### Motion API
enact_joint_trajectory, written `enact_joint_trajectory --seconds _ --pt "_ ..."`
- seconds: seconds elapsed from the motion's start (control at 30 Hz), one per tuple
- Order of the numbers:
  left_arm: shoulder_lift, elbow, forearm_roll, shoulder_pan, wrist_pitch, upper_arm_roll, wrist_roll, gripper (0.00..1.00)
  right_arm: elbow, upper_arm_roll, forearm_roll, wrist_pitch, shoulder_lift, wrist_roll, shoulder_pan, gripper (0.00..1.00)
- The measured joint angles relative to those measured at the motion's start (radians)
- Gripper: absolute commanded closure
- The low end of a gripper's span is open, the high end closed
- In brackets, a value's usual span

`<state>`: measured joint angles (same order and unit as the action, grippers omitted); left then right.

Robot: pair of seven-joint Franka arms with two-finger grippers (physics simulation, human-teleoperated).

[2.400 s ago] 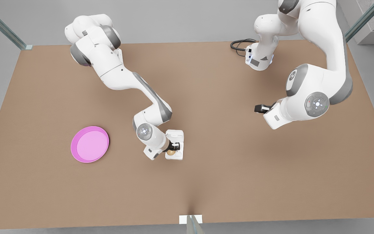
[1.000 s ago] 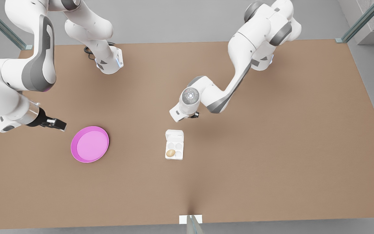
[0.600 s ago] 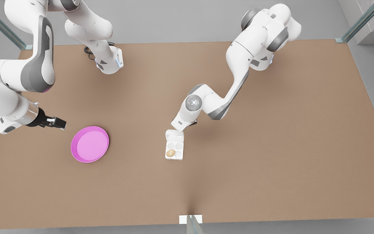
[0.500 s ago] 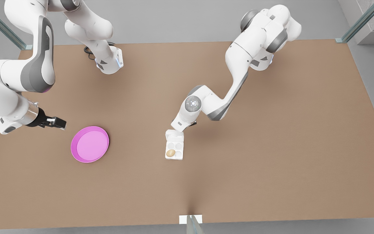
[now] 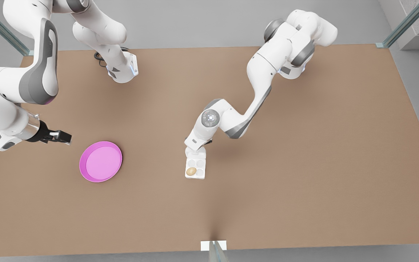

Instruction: Pack egg into the box and close the box lid

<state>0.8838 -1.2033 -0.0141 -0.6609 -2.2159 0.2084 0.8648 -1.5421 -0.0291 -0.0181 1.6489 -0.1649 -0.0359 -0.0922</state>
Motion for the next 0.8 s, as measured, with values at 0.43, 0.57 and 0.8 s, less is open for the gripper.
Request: enact_joint_trajectory --seconds 0.43,0.57,0.8 --pt "-0.226 0.107 -0.002 0.267 0.339 -0.012 -0.077 0.00 -0.003 0.000 0.000 -0.003 0.000 0.019 -0.010 0.00" --pt "-0.431 -0.015 0.003 0.400 0.595 -0.176 -0.183 0.00 -0.001 0.000 -0.002 -0.003 -0.005 0.028 -0.025 0.00" --pt "-0.611 -0.210 0.037 0.462 0.687 -0.202 -0.356 0.00 -0.001 0.000 -0.003 -0.003 -0.006 0.039 -0.023 0.00"
